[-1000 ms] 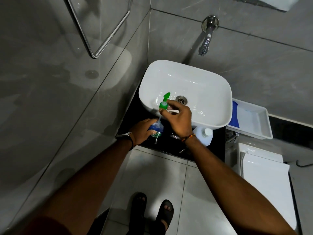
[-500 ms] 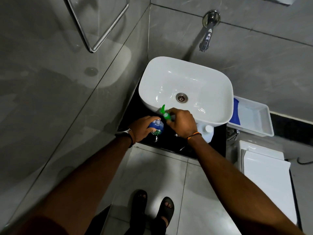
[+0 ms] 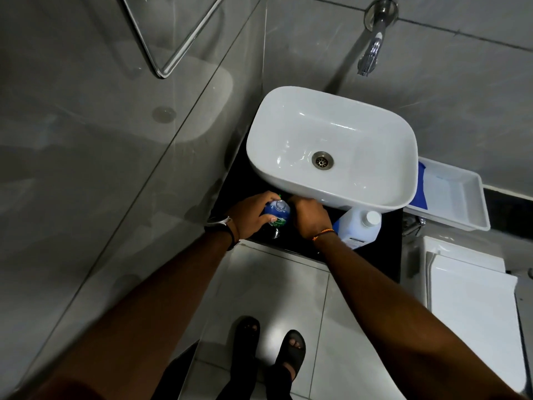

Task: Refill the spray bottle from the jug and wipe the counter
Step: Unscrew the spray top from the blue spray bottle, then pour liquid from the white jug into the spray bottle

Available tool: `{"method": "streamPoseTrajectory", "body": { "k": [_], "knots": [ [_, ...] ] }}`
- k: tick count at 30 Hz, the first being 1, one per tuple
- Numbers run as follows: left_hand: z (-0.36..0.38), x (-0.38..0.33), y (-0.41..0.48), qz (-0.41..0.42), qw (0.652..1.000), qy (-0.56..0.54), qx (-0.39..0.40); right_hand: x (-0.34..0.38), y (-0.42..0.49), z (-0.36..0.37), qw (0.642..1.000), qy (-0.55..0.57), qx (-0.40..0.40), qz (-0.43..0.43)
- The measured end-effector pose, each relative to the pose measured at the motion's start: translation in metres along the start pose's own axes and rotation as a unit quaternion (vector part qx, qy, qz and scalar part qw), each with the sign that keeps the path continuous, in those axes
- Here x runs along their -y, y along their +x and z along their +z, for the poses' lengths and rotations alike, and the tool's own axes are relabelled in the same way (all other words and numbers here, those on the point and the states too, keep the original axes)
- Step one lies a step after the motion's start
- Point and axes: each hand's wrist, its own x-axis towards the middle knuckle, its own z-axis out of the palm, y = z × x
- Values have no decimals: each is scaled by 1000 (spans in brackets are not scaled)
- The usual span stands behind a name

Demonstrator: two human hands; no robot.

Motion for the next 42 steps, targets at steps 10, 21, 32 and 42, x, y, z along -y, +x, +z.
{"method": "streamPoseTrajectory", "body": {
  "k": [10, 21, 32, 42],
  "knots": [
    [1, -1, 1, 3, 1000, 4, -4, -5, -6, 10, 1000, 5, 11, 9],
    [8, 4, -26, -46, 996, -5, -77, -36, -111, 23, 966, 170, -193, 34],
    [68, 5, -108, 44, 985, 147, -81, -146, -165, 9, 907, 289, -252, 177],
    [82, -133, 3, 209, 971, 24, -116, -149, -117, -25, 896, 427, -113, 54]
  ]
}}
